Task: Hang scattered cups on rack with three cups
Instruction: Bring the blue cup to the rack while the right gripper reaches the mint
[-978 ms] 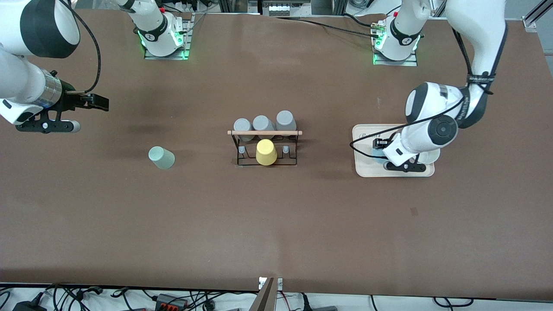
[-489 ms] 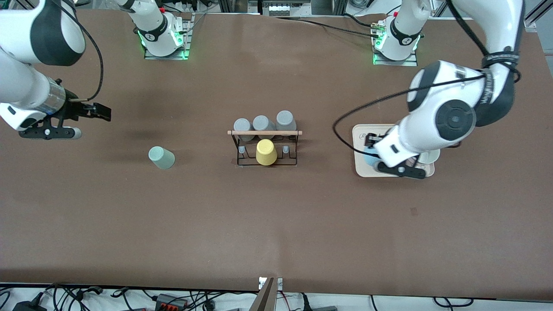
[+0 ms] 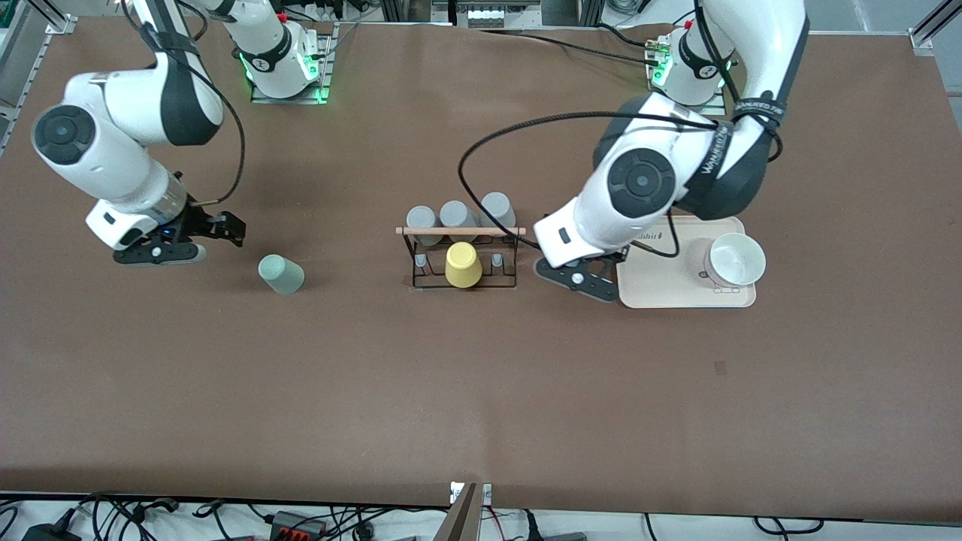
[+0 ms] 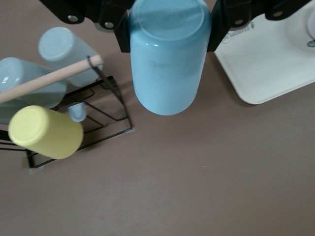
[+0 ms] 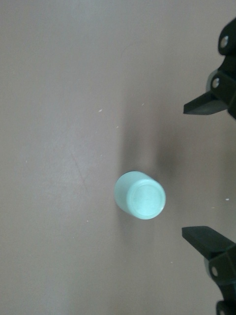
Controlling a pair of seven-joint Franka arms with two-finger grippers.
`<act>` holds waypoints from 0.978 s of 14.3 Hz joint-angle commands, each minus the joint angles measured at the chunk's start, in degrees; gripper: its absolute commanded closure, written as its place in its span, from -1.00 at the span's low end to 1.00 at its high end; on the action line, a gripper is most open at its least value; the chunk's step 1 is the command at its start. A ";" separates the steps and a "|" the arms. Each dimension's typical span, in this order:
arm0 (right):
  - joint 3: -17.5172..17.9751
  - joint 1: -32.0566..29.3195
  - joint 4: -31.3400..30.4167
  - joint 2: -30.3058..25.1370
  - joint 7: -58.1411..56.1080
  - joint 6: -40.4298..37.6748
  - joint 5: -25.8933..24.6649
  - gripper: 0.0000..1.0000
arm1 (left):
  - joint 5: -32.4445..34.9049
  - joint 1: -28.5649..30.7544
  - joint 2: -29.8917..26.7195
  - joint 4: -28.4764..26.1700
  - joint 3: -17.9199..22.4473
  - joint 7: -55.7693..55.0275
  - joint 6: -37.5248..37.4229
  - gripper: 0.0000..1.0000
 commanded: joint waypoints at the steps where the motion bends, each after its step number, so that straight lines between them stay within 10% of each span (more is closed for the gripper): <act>1: -0.07 1.04 -0.22 2.96 -0.85 3.92 0.83 -1.00 | -1.24 -1.99 2.82 5.96 0.46 -3.49 -1.77 0.44; 14: 2.83 0.60 -0.22 12.20 -1.29 11.84 0.74 -1.00 | -0.80 -8.16 10.83 12.30 0.55 -12.02 1.48 0.43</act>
